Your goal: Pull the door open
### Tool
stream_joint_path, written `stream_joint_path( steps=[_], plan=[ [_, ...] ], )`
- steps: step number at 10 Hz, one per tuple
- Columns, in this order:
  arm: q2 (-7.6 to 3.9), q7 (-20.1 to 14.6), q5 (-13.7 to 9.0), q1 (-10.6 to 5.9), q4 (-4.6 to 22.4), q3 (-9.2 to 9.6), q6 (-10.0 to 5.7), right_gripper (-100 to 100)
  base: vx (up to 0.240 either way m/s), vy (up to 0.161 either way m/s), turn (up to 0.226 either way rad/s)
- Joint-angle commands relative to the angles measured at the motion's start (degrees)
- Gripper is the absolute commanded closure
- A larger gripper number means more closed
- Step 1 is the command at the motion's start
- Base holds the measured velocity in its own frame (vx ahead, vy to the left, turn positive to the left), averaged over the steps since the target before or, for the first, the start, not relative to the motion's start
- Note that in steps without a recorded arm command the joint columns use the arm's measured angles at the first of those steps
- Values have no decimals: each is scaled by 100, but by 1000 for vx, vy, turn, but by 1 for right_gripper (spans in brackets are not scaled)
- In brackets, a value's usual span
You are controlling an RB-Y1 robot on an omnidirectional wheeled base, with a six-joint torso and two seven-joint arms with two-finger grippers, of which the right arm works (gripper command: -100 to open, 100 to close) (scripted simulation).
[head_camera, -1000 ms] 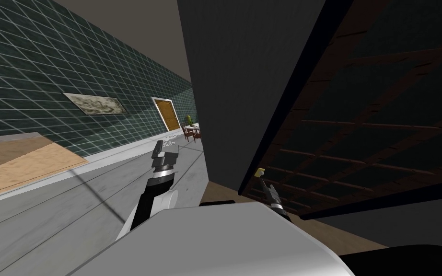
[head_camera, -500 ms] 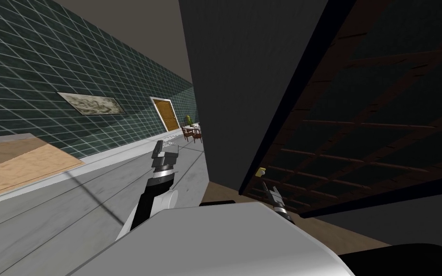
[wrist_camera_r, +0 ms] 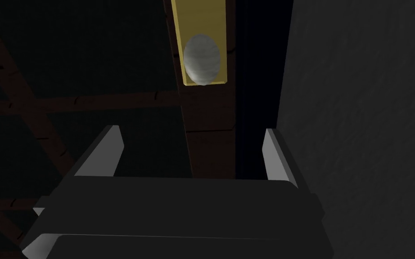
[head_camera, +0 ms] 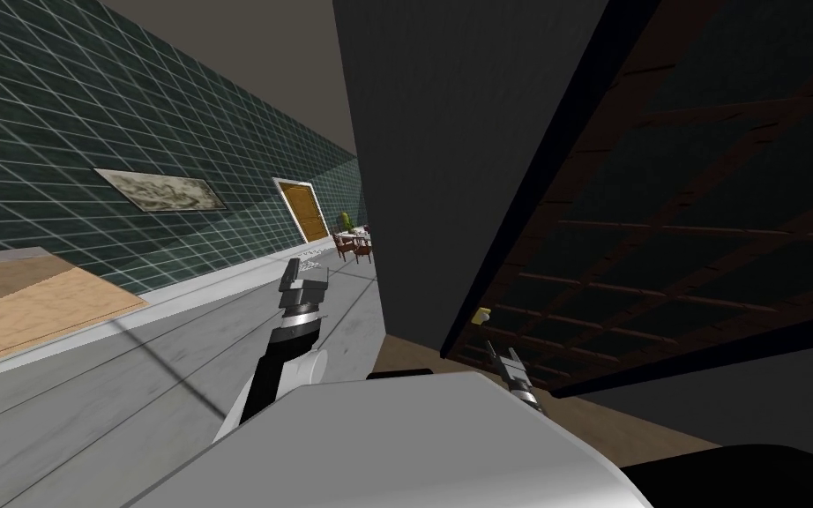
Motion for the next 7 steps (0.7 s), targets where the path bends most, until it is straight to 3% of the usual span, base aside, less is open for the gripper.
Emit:
stream_joint_path(
  steps=[1, 2, 4, 7],
  plan=[
    [-27, 198, 24, 38, 35, -6, -65, -100, 3, 37, -19],
    [-46, 332, 42, 73, 56, -11, -112, -100, 4, 37, -18],
    [-21, 304, 20, 60, -41, -39, 2, -100, 59, 8, 16],
    [-6, 338, 2, -35, -2, -86, 78, -100, 171, -94, 40]
  ],
)
